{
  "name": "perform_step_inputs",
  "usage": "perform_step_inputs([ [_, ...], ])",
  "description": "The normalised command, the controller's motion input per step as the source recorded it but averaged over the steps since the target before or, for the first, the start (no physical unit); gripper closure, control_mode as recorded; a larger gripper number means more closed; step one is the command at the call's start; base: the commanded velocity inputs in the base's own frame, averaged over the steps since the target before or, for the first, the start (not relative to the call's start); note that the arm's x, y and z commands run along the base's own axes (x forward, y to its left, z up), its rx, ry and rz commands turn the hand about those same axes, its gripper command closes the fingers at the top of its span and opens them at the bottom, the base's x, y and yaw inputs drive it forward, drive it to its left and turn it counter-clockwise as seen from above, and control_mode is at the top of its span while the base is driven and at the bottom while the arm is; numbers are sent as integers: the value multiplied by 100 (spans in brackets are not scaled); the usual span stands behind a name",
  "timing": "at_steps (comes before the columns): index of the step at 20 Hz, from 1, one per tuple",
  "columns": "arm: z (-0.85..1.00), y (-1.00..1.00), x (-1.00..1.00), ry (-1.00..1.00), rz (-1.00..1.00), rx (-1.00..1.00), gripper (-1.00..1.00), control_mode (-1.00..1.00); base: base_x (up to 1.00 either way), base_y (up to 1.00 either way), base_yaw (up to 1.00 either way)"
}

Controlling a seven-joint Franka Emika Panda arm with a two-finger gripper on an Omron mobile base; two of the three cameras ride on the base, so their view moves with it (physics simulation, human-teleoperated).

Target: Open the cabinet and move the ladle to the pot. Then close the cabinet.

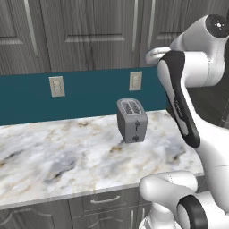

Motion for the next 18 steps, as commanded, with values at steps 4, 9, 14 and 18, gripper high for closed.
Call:
perform_step_inputs([
  [4, 28, 0, 29, -16, -8, 0, -100, -100, 0, 0, 0],
  [9, 8, 0, 47, -12, -8, 0, -100, -100, 0, 0, 0],
  [14, 13, 0, 42, -5, -7, 1, -100, -100, 0, 0, 0],
  [18, 15, 0, 47, 0, -4, 2, -100, -100, 0, 0, 0],
])
